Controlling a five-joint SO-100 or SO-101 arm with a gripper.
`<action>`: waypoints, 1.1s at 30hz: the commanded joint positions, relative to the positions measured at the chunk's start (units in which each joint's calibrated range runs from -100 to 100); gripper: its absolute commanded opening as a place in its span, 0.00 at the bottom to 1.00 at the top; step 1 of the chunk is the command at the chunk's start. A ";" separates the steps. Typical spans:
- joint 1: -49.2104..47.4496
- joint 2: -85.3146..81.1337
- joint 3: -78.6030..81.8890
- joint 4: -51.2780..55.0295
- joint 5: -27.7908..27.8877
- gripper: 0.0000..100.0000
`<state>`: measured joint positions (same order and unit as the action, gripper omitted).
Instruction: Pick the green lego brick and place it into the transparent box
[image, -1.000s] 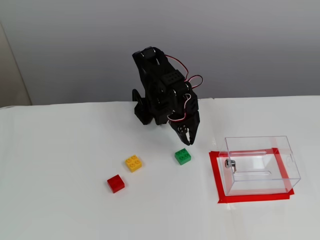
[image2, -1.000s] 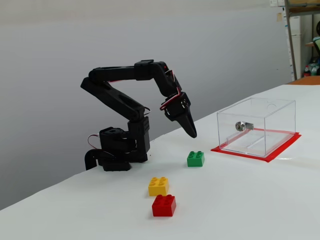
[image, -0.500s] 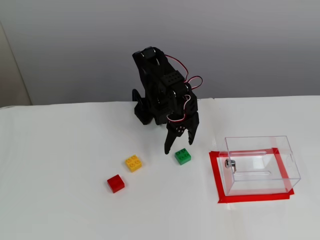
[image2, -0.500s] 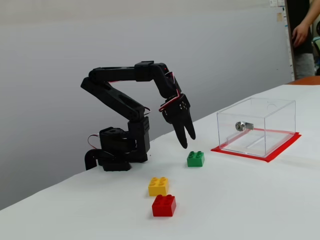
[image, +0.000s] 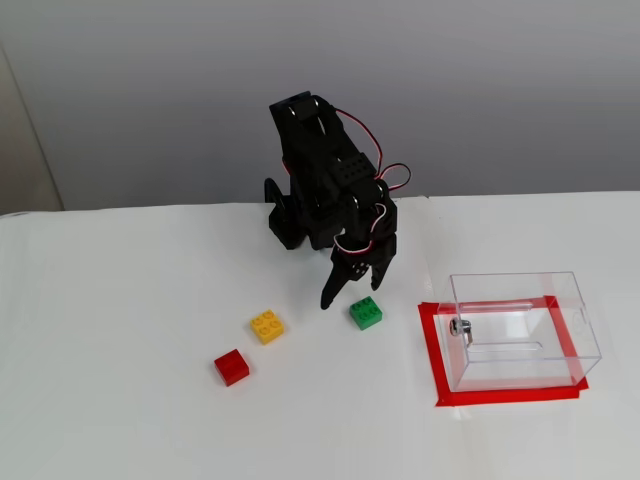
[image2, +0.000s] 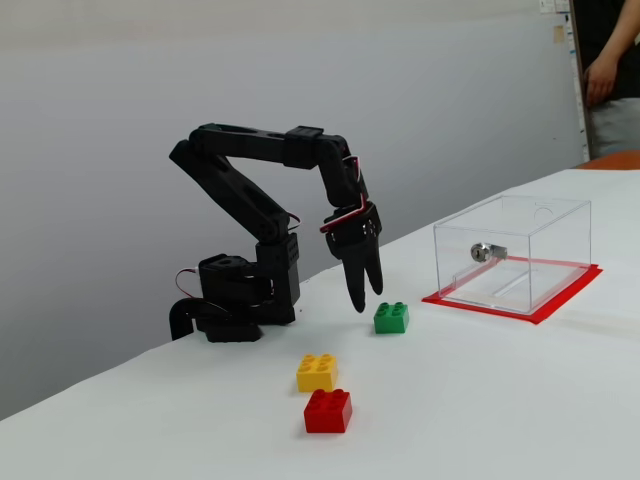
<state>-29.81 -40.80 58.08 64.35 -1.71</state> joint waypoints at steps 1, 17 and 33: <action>-1.14 0.12 -1.20 -2.56 -0.01 0.42; -1.80 8.52 -2.65 -7.87 -0.12 0.42; -1.65 15.14 -3.10 -9.61 -0.12 0.42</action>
<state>-32.05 -26.34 57.28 55.01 -1.71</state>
